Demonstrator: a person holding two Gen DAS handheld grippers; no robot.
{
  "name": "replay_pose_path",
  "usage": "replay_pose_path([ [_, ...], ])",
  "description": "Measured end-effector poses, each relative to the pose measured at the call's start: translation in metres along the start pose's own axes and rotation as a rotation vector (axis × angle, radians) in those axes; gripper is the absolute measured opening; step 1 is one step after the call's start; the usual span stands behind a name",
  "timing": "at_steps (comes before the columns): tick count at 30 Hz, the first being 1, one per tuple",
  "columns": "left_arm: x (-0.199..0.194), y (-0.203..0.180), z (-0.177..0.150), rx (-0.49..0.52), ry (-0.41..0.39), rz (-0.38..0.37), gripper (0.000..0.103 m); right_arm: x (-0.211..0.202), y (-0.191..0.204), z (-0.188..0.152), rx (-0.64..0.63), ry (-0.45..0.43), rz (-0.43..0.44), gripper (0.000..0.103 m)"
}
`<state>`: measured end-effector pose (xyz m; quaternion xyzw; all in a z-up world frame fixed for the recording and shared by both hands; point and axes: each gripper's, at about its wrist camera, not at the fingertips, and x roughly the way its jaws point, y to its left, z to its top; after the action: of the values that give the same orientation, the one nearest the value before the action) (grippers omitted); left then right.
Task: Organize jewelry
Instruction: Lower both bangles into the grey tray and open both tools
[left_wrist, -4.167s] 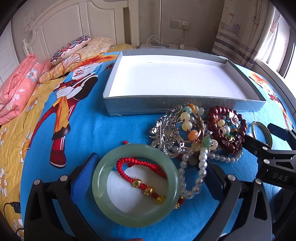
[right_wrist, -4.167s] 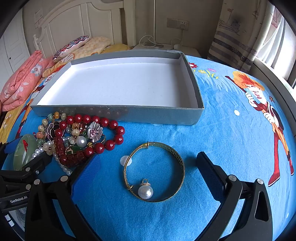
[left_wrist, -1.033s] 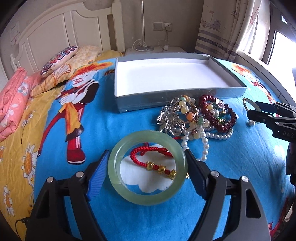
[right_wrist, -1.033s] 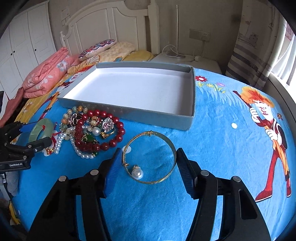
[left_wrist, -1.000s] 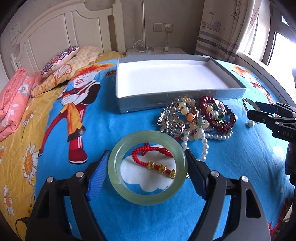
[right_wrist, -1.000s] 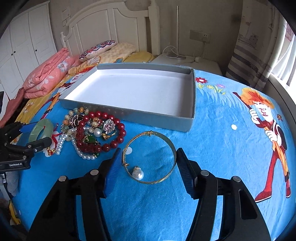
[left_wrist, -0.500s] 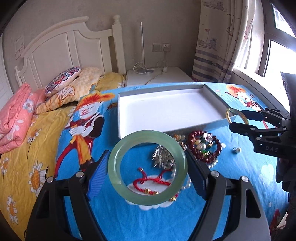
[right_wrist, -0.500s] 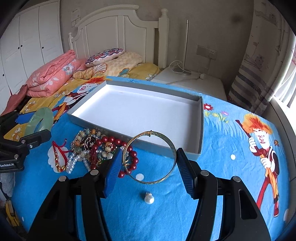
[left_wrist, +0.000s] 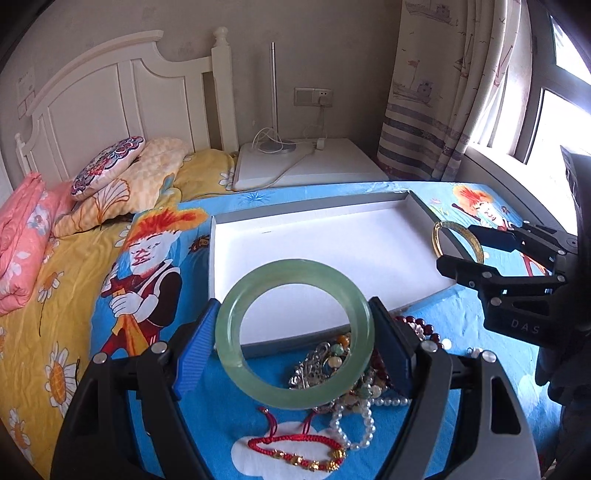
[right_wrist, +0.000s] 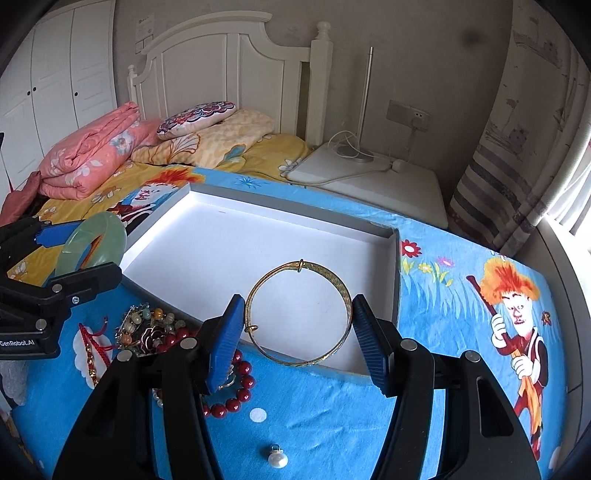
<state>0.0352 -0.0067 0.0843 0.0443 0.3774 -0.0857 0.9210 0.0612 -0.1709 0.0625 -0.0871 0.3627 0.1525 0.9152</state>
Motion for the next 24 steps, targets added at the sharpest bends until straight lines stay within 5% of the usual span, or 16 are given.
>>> replay_pose_path([
  [24, 0.101, 0.017, 0.037, 0.018, 0.110, 0.029, 0.078, 0.076, -0.013, 0.025, -0.002, 0.095, -0.026, 0.059],
])
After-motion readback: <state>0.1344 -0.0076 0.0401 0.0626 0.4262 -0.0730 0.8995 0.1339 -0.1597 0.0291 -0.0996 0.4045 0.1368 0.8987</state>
